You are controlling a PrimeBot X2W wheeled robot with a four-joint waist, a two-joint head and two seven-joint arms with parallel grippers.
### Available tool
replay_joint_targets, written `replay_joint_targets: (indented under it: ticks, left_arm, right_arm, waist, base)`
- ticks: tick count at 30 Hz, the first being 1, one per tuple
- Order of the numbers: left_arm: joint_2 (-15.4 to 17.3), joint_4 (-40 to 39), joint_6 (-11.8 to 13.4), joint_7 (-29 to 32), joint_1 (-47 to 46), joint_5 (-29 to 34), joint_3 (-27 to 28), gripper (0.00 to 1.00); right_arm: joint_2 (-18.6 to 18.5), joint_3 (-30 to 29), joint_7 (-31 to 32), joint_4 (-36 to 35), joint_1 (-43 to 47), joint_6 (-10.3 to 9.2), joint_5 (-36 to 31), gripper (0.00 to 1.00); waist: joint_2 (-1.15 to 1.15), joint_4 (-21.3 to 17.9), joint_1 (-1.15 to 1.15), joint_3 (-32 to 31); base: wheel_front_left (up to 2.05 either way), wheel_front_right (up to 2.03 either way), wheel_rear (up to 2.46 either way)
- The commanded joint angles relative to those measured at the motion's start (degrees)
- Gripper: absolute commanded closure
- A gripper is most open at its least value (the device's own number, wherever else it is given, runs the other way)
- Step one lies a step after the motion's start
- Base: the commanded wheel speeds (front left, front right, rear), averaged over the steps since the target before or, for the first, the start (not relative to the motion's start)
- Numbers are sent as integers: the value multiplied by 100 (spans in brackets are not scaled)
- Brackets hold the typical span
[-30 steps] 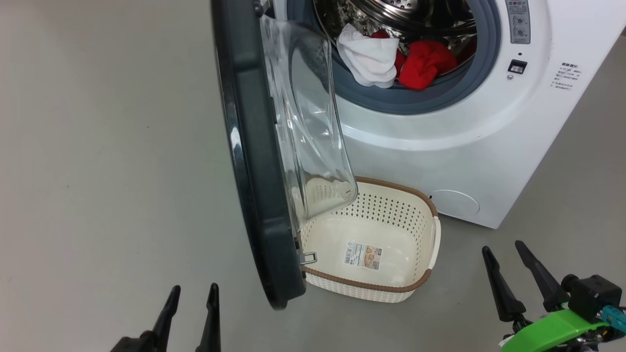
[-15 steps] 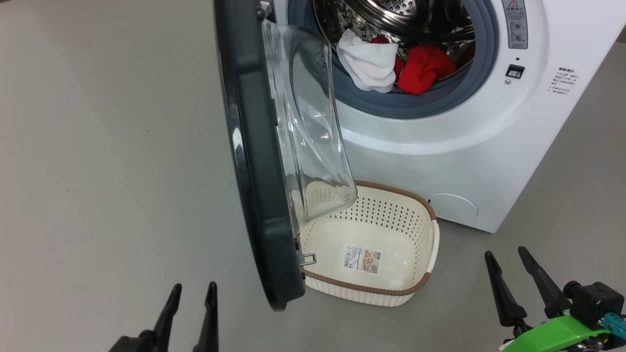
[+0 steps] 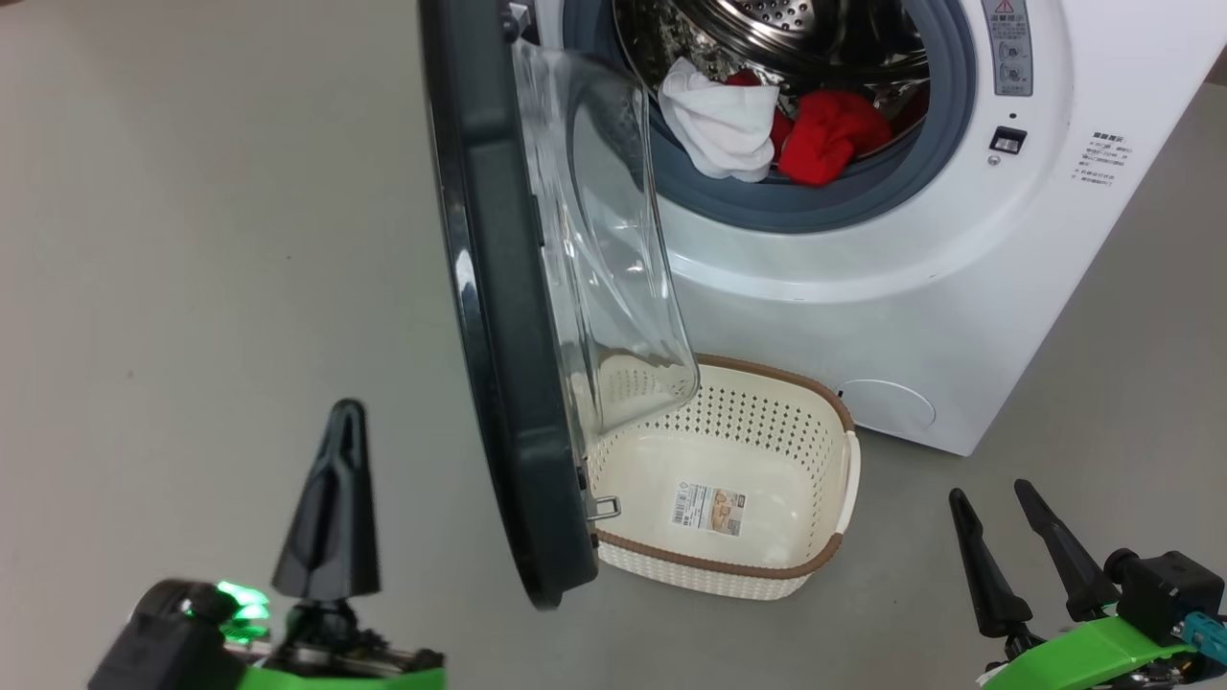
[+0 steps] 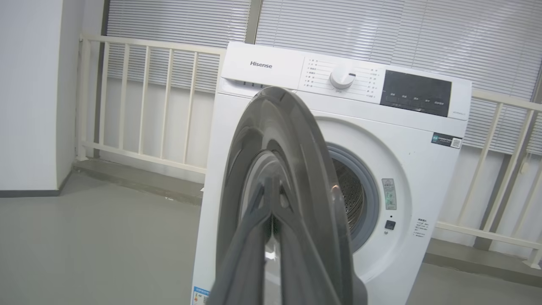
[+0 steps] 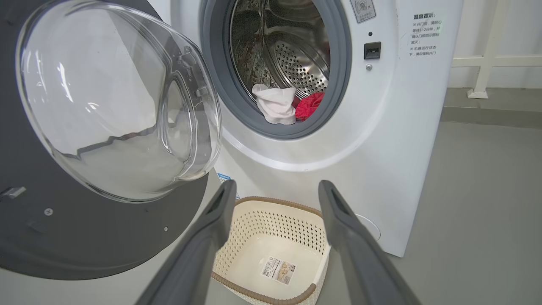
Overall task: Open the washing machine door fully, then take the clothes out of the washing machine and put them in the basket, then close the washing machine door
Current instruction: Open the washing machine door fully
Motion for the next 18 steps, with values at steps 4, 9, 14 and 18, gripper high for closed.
replay_joint_targets:
  ticks: [4, 9, 14, 18]
  left_arm:
    - [60, -759, -46, -43, -259, 62, -399, 100]
    - [60, -759, -136, -43, -170, 122, -1228, 100]
    - [60, -178, -180, -43, -116, 12, -1823, 100]
    - [60, 331, -132, -43, -216, -159, -2001, 100]
  right_arm:
    - [-78, 129, -52, -163, -63, 28, -110, 0]
    - [-80, 150, -52, -182, -97, 28, -92, 0]
    - [-88, 173, -52, -200, -141, 28, -81, 0]
    - [-100, 188, -52, -211, -176, 28, -74, 0]
  waist:
    - [0, -16, 0, 38]
    - [0, -50, 0, 73]
    - [0, -91, 0, 113]
    - [0, -118, 0, 157]
  base:
    - [0, 0, 0]
    - [0, 0, 0]
    - [0, 0, 0]
    - [0, 0, 0]
